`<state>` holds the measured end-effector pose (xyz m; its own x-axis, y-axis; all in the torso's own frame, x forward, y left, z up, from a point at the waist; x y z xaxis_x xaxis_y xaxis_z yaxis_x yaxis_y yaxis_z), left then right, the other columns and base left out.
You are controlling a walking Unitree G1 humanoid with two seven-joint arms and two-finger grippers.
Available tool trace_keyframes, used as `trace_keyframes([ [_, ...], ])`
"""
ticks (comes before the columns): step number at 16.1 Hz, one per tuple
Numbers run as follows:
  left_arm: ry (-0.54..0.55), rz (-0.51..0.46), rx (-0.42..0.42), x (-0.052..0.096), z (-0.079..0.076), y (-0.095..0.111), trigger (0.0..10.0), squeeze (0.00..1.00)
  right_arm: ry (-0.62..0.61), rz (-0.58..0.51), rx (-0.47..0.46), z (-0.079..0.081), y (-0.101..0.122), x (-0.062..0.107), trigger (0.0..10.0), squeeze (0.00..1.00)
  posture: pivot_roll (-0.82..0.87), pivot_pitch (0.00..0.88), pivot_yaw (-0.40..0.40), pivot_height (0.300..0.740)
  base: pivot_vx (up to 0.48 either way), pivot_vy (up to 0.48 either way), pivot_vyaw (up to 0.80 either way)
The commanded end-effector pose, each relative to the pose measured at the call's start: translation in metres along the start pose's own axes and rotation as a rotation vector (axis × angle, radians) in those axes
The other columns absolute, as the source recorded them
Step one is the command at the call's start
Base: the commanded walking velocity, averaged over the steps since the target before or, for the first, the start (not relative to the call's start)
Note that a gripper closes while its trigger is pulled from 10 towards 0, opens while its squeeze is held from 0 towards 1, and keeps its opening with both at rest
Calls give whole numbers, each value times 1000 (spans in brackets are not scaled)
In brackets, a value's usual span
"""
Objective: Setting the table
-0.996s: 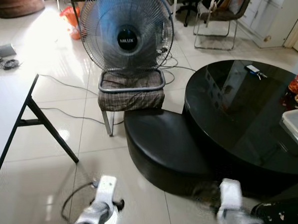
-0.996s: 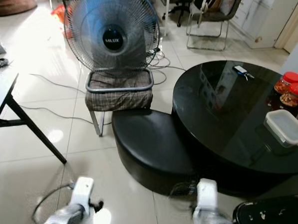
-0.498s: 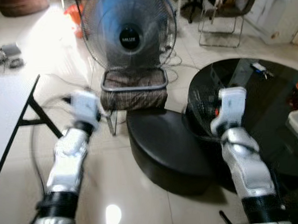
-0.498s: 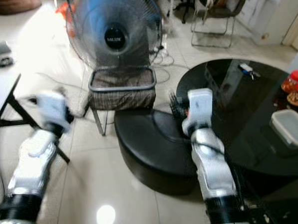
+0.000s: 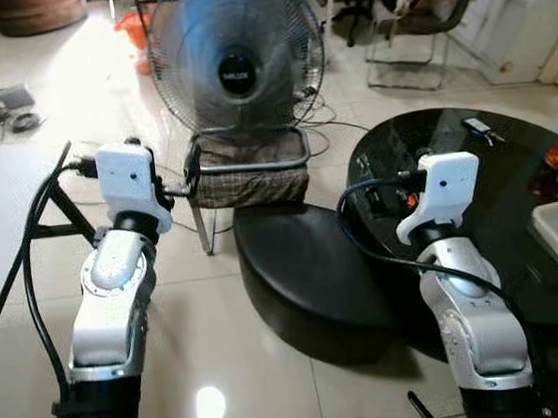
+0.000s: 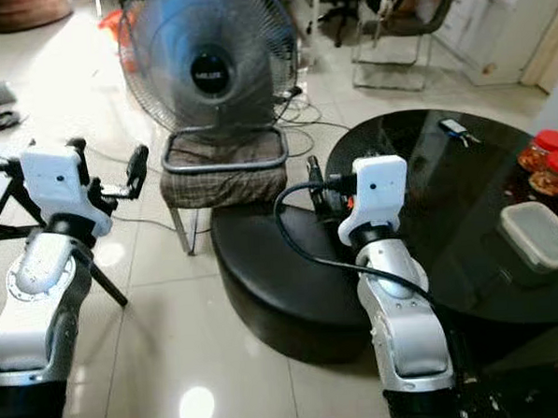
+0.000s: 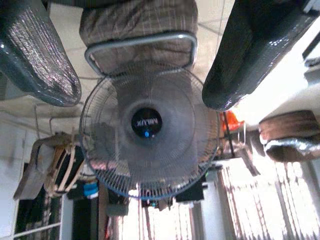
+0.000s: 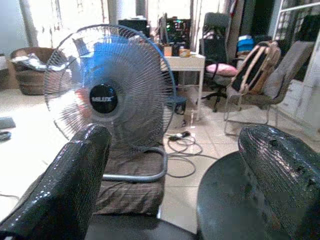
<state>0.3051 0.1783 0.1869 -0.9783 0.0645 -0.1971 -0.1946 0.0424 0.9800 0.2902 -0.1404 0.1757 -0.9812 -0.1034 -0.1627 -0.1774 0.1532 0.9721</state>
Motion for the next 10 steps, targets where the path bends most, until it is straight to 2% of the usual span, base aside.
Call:
trace_keyframes([
  [1, 11, 4, -1, 1, -3, 0, 10000, 0, -10, -31, 8, -2, 8, -1, 10000, 0, 56, 18, 4, 740, 0, 0, 0],
  [2, 29, 10, 16, 1, -5, -3, 10000, 0, -26, -6, 30, -4, 5, 0, 10000, 0, 54, 20, 3, 740, 0, 0, 0],
  [3, 4, 51, -18, 5, -10, -11, 10000, 0, 5, 22, 70, -4, 0, 5, 10000, 0, 30, 34, 8, 740, 0, 0, 800],
  [5, -33, 87, -60, 12, -14, -14, 10000, 0, 69, 57, 63, 4, -6, 12, 10000, 0, 32, 40, 12, 740, 0, 0, 800],
  [7, 0, 111, -8, 12, -10, -14, 10000, 0, 73, 72, 38, 7, -11, 13, 10000, 0, 51, 45, 21, 740, 0, 0, 800],
  [10, -53, 123, 27, 12, -13, -13, 10000, 0, 105, 50, 16, 16, -9, 12, 10000, 0, 64, 49, 40, 740, 0, 0, 800],
])
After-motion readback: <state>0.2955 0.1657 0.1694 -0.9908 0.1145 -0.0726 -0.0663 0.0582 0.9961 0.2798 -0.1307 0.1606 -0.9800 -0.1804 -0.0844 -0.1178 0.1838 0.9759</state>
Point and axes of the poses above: a point about 5 cm out from each wrist's last joint towards the gripper, its own x axis pointing back from the gripper into the wrist, its own y axis along the axis of the wrist's last joint, z = x × y, the point moved 1 cm from there along -x, pointing out of the wrist towards the gripper, and after that the axes turned 8 degrees about x, right-handed, at the moved point
